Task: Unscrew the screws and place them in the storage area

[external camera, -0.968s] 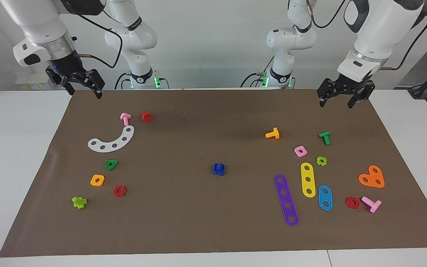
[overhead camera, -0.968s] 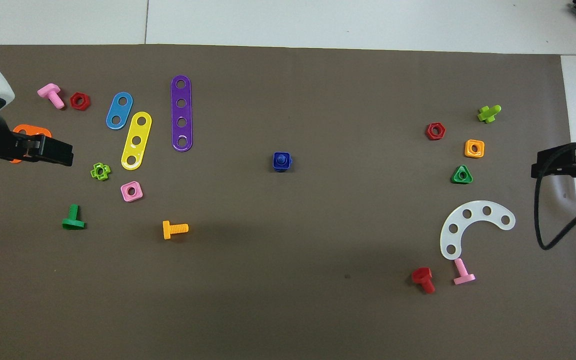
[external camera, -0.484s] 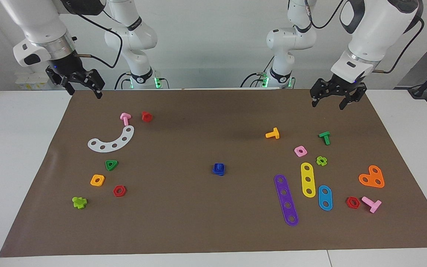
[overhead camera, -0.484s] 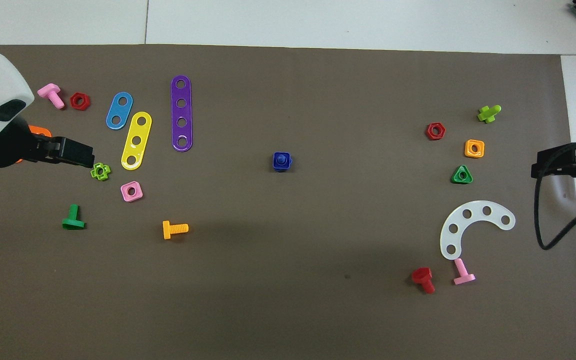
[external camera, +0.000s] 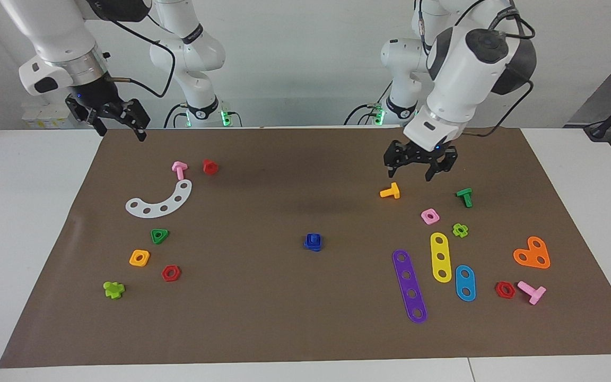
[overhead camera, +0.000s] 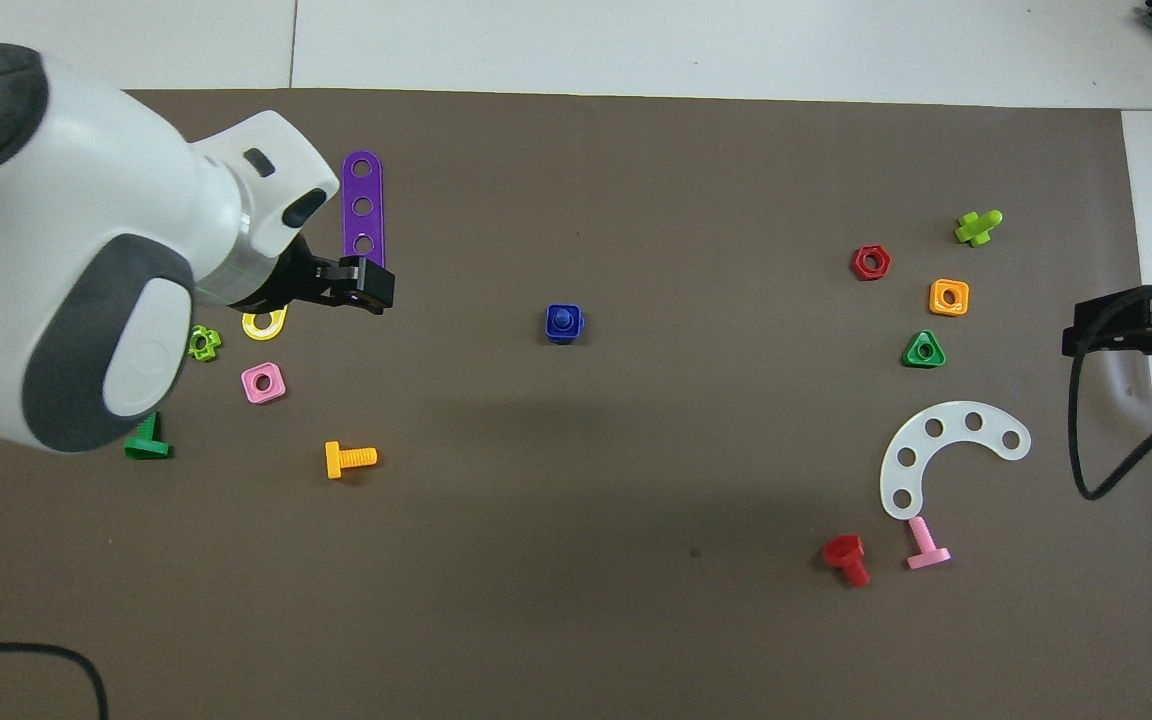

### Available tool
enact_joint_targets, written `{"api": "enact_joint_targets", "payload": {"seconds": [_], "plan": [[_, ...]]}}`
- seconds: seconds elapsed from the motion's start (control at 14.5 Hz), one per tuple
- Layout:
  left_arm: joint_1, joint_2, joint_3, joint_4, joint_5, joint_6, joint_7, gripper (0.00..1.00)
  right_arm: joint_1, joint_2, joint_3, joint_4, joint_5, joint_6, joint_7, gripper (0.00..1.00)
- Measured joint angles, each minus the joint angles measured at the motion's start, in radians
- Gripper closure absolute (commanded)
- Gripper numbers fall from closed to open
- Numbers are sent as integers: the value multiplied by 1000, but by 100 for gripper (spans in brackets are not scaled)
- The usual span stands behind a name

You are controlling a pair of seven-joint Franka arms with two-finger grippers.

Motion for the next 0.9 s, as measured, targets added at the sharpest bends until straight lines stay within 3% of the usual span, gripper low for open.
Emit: {"api": "enact_joint_targets", "payload": {"seconds": [0.48, 0.9], "plan": [[-140, 126, 1, 18, -1, 199, -88, 8, 0, 0, 0, 0, 0, 0, 0, 0], [-235, 344, 7, 132, 52, 287, -99, 8, 0, 0, 0, 0, 0, 0, 0, 0]]}}
